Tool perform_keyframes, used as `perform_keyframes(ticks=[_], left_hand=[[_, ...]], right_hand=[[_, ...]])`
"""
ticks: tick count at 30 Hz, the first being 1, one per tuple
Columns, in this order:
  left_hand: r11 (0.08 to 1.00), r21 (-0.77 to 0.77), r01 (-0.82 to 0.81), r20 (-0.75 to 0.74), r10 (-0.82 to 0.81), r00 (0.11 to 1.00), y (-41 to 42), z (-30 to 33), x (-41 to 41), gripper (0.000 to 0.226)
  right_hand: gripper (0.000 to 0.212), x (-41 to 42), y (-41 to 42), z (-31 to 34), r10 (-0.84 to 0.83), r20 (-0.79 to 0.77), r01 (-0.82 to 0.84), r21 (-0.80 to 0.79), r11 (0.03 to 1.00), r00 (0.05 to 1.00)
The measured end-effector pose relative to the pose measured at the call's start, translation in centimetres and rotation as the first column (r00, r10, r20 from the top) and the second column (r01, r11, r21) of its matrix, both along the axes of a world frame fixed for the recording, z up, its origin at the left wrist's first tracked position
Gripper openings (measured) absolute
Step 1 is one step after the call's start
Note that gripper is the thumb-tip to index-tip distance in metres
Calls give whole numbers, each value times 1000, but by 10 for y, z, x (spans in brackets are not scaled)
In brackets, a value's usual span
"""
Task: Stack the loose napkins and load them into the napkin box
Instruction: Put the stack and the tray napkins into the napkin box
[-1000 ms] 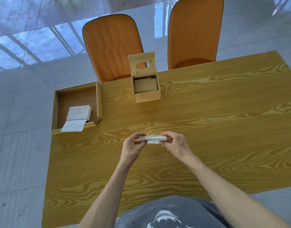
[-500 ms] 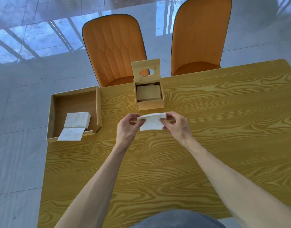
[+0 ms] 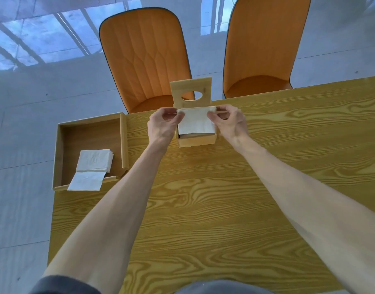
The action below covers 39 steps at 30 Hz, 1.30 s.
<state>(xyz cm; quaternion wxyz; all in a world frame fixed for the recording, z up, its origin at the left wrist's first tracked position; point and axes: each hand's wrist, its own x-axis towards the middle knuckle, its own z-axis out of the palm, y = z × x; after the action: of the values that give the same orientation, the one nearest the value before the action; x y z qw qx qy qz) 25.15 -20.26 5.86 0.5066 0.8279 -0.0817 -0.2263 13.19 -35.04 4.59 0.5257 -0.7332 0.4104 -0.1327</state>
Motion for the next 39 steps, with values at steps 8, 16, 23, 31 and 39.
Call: perform_keyframes(ticks=[8, 16, 23, 31, 39], left_hand=[[984, 167, -59, -14, 63, 998, -11, -15, 7, 30], [964, 253, -79, 83, 59, 995, -19, -14, 8, 25], [937, 332, -109, 151, 62, 987, -18, -24, 1, 28], [910, 413, 45, 22, -60, 998, -3, -12, -15, 38], [818, 478, 321, -206, -251, 946, 35, 16, -30, 40]], right_hand=[[38, 19, 0, -11, -19, -171, -10, -170, 985, 985], [23, 33, 2, -19, -72, -282, 1, -244, 970, 957], [35, 31, 5, -22, -108, -280, 37, -248, 968, 954], [30, 7, 11, -18, -25, -264, -29, -200, 979, 964], [28, -17, 16, 20, 261, -459, -406, -253, 878, 849]])
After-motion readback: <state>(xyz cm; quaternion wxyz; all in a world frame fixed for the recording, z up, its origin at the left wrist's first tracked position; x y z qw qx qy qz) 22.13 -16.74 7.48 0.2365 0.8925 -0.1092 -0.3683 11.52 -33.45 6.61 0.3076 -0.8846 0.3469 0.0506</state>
